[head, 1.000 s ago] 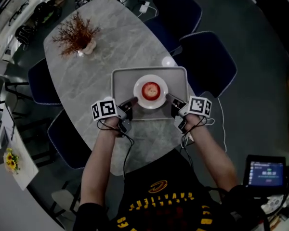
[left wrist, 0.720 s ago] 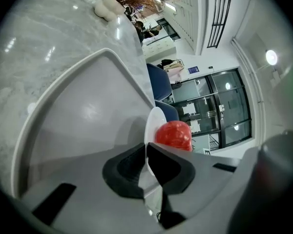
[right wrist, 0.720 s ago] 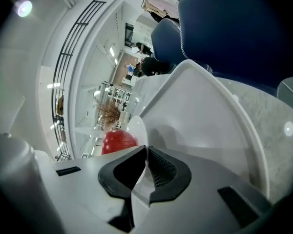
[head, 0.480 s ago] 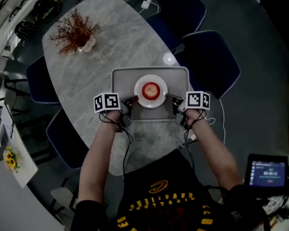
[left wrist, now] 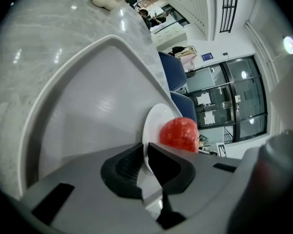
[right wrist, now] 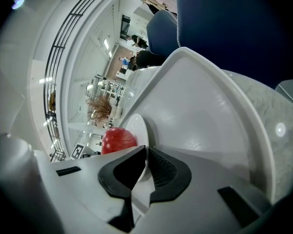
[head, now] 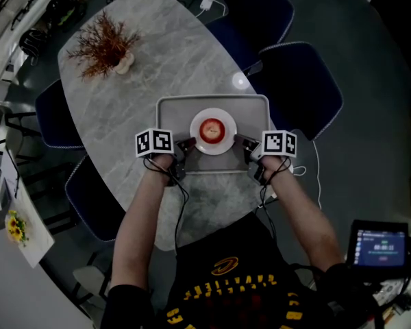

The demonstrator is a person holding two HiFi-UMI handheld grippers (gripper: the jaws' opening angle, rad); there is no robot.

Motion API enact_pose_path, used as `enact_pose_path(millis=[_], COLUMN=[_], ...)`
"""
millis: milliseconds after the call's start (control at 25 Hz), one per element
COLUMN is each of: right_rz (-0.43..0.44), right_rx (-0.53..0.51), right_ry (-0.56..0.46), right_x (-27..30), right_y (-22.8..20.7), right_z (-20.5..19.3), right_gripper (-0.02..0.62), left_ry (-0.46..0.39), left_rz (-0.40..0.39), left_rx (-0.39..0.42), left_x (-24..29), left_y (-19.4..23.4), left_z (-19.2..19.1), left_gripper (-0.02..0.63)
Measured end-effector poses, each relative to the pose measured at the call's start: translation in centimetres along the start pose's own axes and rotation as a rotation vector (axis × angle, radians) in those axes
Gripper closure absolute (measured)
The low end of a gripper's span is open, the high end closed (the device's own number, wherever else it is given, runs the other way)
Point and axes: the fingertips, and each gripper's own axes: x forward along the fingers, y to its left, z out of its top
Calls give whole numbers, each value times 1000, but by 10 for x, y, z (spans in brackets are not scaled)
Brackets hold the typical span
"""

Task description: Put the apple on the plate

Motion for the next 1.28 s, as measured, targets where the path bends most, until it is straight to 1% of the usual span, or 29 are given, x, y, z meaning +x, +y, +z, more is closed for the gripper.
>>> enact_pose_path(millis=[160,320,520,600,720,840,1000,1120,1200,1240,1280], right_rz=[-6,-34,-93,-123,-127,-104,-142,-133,-124,-119,-112], right_rx=[2,-6,-94,-146,-226,-306,-417,-545,-667,-726,-767], right_ry=[2,4,6,-13,-57,-105,-172,-230,-261,-266,-264], right_x=[1,2,1,-4,-17,-33,-58,-73,-80,-83,-84], right_y=[-1,-3,-2,0,7,20,29,47,60,65,69], right_z=[0,0,2,6,12,13,7,-1,-11,-19,-28], right_gripper=[569,569,568,568,568,568,568,569,569,569,589], left_ry=[7,11,-6,-18,-60,-144,-251,-327,-366,-374,-376], left_rz=[8,24,58,90,123,133,228,286,292,275,249], left_rx=[4,16,42,80,192,315,474,585,685,743,796], left_x=[0,0,-1,-5,-19,-38,-62,-78,-87,-89,-89], left_y=[0,0,0,-1,-14,-34,-47,-59,-73,-83,-93], left_z=[0,0,1,1,0,-4,-17,-31,-46,-55,-65], left_gripper=[584,584,578,577,577,577,577,577,578,583,606])
